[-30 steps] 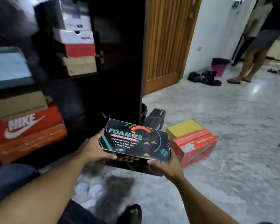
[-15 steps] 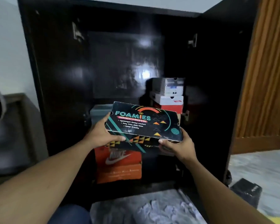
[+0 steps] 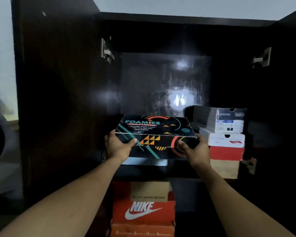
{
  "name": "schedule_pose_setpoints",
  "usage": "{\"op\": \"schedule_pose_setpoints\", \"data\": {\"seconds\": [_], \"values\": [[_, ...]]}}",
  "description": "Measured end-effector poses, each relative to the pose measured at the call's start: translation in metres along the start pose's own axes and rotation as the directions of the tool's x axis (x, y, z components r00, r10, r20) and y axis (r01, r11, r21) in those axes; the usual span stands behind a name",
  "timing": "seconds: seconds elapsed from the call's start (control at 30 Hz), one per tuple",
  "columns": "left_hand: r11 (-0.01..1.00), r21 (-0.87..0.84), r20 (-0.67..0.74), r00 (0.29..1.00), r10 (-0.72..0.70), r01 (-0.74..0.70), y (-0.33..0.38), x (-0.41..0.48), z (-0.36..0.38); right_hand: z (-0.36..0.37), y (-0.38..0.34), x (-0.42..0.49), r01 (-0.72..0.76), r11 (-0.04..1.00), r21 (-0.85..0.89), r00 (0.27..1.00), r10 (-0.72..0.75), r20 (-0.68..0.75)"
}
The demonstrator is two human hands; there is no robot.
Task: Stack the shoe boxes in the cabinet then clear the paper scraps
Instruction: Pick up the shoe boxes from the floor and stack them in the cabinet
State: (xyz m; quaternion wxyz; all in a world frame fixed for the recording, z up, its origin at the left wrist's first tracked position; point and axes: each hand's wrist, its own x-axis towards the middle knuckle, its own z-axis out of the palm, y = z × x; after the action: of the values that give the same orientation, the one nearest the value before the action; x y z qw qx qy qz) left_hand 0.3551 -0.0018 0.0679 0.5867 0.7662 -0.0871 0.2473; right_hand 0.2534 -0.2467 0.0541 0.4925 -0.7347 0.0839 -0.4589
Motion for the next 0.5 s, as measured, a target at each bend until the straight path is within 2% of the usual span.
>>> {"op": "schedule_pose_setpoints", "data": {"seconds": [0.17, 0.3, 0.37, 0.5], "values": [[0.998, 0.053, 0.039, 0.999, 0.025, -0.027, -0.036, 0.023, 0.026, 0.048, 0.041, 0.031, -0.063, 0.998, 0.007, 0.997, 0.063, 0.041], [0.961, 0.196, 0.095, 0.979, 0.181, -0.197, -0.063, 0.028, 0.047, 0.071, 0.062, 0.041, -0.013, 1.000, 0.001, 0.998, 0.013, 0.063], [0.925, 0.275, 0.142, 0.963, 0.231, -0.262, -0.075, 0.034, 0.059, 0.078, 0.065, 0.044, 0.007, 0.997, -0.076, 0.995, 0.001, 0.100], [0.891, 0.381, 0.246, 0.956, 0.161, -0.248, -0.087, 0.054, 0.077, 0.098, 0.077, 0.053, 0.038, 0.988, -0.151, 0.987, -0.013, 0.162]]}}
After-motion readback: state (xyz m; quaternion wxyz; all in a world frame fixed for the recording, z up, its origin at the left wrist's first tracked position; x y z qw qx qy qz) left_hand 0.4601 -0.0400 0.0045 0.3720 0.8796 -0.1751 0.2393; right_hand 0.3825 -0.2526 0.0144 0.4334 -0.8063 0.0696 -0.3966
